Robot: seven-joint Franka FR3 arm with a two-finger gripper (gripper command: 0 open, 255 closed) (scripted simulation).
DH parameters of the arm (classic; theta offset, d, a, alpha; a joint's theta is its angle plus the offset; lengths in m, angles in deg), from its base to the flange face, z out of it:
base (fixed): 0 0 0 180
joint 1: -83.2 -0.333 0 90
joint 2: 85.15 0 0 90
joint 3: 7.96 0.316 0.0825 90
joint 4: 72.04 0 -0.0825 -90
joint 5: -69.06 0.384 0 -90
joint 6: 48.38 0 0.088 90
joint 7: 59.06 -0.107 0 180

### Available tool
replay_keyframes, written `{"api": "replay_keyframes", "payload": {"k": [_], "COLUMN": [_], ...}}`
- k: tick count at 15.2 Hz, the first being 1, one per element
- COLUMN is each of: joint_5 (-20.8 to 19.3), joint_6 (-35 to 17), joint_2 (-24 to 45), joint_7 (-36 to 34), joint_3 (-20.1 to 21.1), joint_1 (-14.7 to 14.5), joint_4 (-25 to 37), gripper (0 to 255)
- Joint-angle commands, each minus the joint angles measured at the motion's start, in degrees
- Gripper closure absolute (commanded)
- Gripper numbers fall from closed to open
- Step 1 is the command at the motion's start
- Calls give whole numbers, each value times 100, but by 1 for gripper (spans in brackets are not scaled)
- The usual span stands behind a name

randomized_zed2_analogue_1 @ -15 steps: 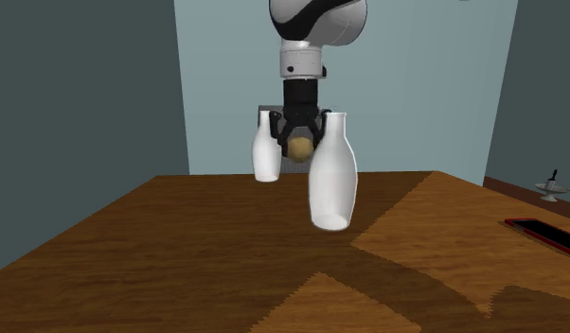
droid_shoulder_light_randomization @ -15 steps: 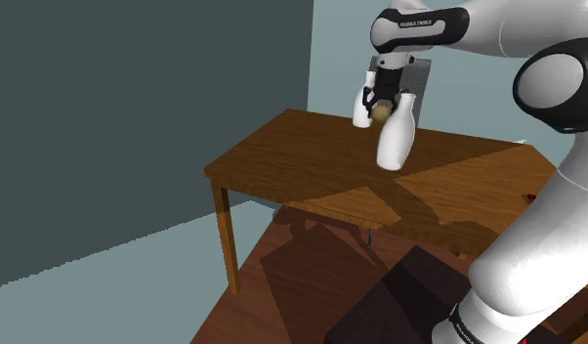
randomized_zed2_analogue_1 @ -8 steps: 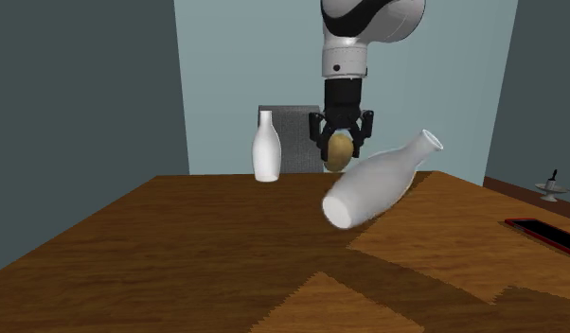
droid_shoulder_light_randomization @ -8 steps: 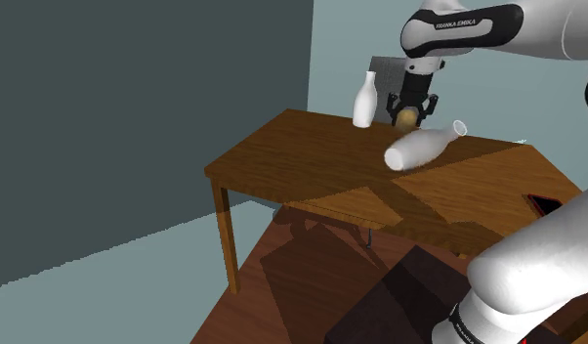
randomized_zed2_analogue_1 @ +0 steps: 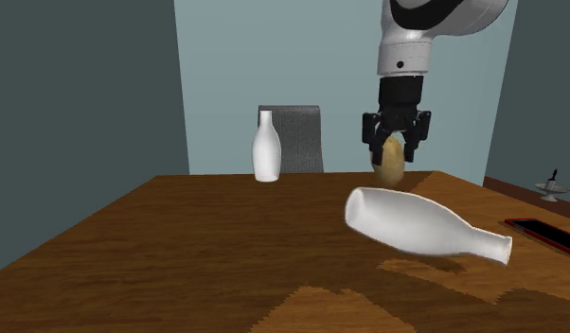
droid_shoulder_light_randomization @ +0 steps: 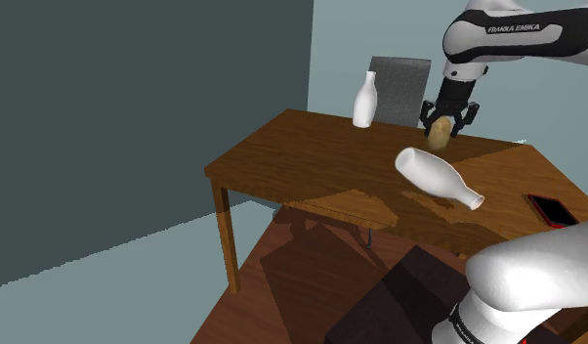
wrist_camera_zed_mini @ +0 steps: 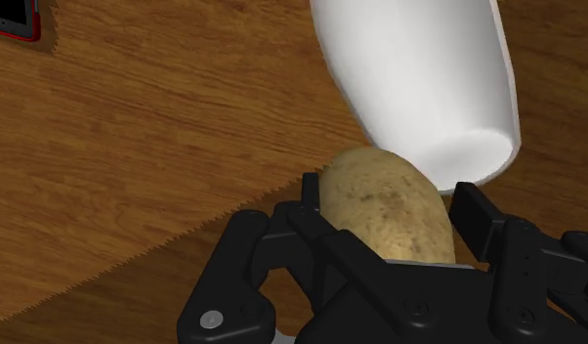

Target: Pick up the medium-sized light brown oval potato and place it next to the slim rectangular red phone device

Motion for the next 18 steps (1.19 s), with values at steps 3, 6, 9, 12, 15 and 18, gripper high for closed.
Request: {"api": "replay_keyframes", "payload": {"k": [3, 6, 9, 12, 15, 18], "joint_5": [-224, -417, -629, -861, -1117, -1389], "joint_6": [181, 362, 567, 788, 1018, 1245], "joint_2": [-647, -1142, -1608, -2037, -2424, -2762], "joint_7": [325, 579, 860, 1168, 1499, 1856], "joint_3": [-221, -390, -574, -778, -1003, -1245], "joint_1": [196, 362, 545, 738, 930, 1123], "joint_4": [-428, -708, -926, -1084, -1181, -1217], "gripper": [255, 255, 255, 255, 255, 255]}}
